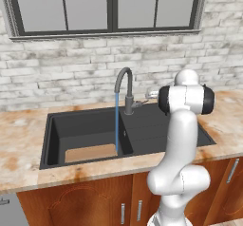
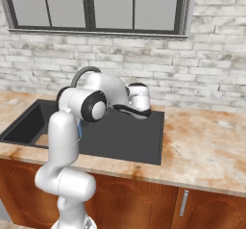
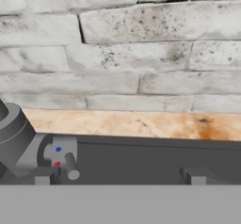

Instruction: Turn on the sink faucet with hot water and rinse the cutting board for ten seconds, then turn off the faucet. Push the cutting board to reach the water if necessary.

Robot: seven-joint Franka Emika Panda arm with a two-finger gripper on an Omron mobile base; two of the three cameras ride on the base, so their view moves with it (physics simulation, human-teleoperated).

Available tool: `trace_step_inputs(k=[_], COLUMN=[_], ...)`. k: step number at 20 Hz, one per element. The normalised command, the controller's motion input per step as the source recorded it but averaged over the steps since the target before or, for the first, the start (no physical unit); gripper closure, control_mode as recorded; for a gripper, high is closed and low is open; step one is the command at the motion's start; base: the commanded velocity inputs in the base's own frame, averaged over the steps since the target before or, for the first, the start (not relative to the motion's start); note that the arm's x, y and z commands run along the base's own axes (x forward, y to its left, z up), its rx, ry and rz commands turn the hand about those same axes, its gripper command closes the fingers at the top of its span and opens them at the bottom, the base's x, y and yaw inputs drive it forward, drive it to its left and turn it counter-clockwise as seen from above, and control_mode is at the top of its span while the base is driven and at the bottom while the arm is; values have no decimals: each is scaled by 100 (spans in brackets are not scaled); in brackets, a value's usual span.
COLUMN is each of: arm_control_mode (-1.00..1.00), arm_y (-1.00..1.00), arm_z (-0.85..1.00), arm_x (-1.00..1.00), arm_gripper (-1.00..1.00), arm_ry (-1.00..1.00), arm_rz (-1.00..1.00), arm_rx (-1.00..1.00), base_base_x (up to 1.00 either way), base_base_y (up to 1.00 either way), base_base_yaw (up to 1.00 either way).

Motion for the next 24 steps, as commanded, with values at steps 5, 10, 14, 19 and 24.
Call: trace_step_inputs(k=[5, 10, 14, 19, 24], arm_control_mode=[-100, -100, -100, -100, -100], arm_y=[-12, -13, -15, -13, -1], arm_z=[-16, -17, -9, -11, -11], arm_x=[11, 7, 0, 0, 0], arm_gripper=[-100, -100, -100, -100, -100], arm_ry=[0, 0, 0, 0, 0], arm_rz=[0, 0, 0, 0, 0], arm_rx=[0, 0, 0, 0, 0], base_base_x=[0, 0, 0, 0, 0], base_base_y=[0, 0, 0, 0, 0], base_base_yaw=[0, 0, 0, 0, 0])
